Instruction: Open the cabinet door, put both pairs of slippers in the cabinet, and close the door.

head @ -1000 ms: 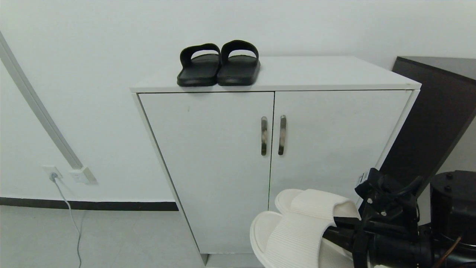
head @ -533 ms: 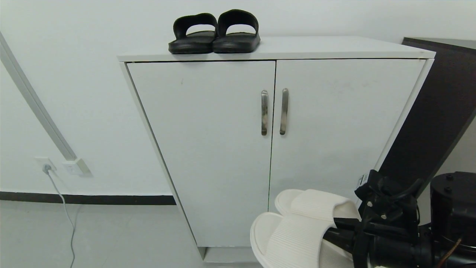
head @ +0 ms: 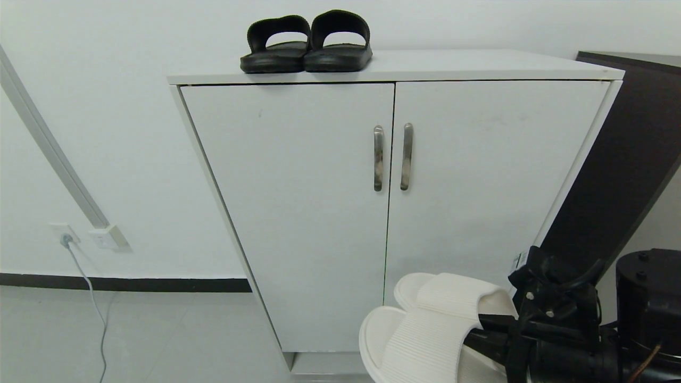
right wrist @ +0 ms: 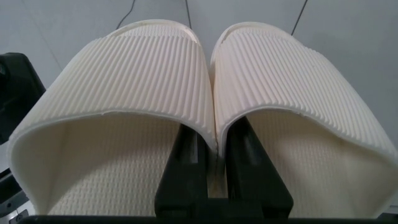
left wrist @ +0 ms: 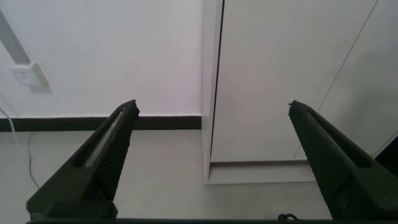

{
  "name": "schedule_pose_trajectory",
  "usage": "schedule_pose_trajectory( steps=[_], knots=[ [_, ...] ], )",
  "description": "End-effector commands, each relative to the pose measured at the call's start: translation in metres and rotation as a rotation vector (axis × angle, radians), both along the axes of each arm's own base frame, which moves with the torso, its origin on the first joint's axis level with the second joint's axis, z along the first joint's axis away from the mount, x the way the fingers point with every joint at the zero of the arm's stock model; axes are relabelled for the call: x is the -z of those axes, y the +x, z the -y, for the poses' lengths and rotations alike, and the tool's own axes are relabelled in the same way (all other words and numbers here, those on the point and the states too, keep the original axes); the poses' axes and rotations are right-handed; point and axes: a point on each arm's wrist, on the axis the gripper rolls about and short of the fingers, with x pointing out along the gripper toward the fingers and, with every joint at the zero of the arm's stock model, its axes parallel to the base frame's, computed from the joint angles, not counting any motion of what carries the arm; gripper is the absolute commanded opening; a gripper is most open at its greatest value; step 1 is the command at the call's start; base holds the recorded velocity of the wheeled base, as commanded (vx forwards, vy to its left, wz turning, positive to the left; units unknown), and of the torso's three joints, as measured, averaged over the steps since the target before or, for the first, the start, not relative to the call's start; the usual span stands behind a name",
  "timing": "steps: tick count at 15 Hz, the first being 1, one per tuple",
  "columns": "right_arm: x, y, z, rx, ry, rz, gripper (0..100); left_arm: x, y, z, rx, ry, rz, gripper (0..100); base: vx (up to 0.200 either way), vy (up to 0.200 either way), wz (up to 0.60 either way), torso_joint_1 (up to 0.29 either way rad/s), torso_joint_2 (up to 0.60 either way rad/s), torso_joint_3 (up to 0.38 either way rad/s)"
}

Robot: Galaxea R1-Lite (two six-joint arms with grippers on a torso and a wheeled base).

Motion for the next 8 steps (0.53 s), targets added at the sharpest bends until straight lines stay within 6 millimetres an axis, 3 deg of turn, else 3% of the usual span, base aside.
schedule_pose_trajectory(
  steps=[1, 3, 5, 6, 8],
  knots=[
    [0.001, 0.0, 0.0, -0.001, 0.001, 0.001, 0, 0.0, 0.0, 0.0, -0.002, -0.001, 0.001, 100, 0.0, 0.0, 0.0, 0.0, 0.0, 0.0],
    [0.0, 0.0, 0.0, 0.001, 0.007, 0.008, 0, -0.003, -0.001, 0.0, 0.0, 0.001, 0.018, 100, 0.0, 0.0, 0.0, 0.0, 0.0, 0.0],
    [0.0, 0.0, 0.0, 0.001, 0.006, 0.007, 0, -0.054, -0.007, 0.0, 0.013, -0.088, 0.089, 100, 0.0, 0.0, 0.0, 0.0, 0.0, 0.0],
    [0.001, -0.001, 0.001, 0.001, 0.007, 0.008, 0, -0.066, -0.003, 0.0, 0.038, -0.12, 0.052, 100, 0.0, 0.0, 0.0, 0.0, 0.0, 0.0],
    [0.0, -0.001, 0.001, -0.001, 0.009, 0.012, 0, -0.07, 0.011, 0.003, 0.128, -0.108, -0.047, 100, 0.0, 0.0, 0.0, 0.0, 0.0, 0.0]
  ],
)
